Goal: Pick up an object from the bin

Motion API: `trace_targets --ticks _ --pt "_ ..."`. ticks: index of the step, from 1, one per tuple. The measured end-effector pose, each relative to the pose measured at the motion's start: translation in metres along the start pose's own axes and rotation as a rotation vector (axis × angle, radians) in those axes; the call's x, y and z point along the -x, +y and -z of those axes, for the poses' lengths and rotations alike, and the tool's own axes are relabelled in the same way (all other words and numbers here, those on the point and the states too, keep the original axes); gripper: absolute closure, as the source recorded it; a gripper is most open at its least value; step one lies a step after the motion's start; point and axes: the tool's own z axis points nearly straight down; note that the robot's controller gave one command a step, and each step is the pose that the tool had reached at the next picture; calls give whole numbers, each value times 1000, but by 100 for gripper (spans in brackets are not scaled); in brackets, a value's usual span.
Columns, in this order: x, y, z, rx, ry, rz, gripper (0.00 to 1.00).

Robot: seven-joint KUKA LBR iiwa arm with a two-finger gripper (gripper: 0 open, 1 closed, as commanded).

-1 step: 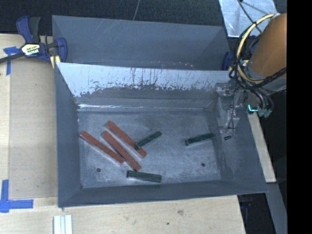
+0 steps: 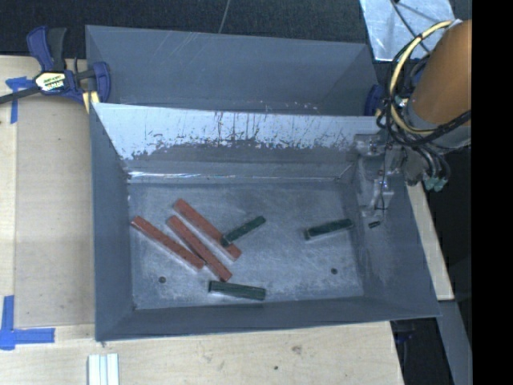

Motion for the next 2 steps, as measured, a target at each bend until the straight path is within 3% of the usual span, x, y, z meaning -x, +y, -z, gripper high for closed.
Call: trace_targets --ticks 1,2 --pt "-15 13 -65 0 -3 23 0" --pt "-24 -10 -126 0 0 158 0"
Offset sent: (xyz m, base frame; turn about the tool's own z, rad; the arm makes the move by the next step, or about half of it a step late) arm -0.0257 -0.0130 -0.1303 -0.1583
